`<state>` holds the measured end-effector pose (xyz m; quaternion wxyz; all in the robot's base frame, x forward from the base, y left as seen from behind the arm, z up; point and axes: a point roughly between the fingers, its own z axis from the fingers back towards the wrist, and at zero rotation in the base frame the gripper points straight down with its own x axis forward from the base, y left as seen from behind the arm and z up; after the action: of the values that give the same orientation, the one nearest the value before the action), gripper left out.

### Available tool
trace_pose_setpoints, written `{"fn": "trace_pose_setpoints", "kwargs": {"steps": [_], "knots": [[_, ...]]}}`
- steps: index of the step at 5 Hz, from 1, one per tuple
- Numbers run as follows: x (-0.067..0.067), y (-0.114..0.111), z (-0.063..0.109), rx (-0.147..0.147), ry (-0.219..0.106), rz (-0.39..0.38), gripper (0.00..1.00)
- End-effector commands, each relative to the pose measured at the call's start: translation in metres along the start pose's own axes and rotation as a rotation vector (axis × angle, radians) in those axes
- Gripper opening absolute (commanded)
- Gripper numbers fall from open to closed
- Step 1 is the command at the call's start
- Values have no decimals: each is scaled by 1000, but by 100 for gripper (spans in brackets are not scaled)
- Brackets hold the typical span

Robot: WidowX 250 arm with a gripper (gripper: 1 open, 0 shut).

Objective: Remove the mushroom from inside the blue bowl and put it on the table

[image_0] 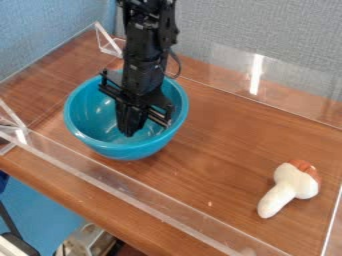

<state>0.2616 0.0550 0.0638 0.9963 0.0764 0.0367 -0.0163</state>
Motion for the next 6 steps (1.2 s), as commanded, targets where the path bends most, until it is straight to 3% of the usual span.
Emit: {"fn": "trace_pose_setpoints", "kwargs": {"steps": [1,3,4,6], "knots": [[11,0,37,16,-102,-1,0],[14,-10,84,7,-148,-7,0],[13,-29,96,-18,-147,-17,0],[46,-78,92,-60,-141,-105,0]]}}
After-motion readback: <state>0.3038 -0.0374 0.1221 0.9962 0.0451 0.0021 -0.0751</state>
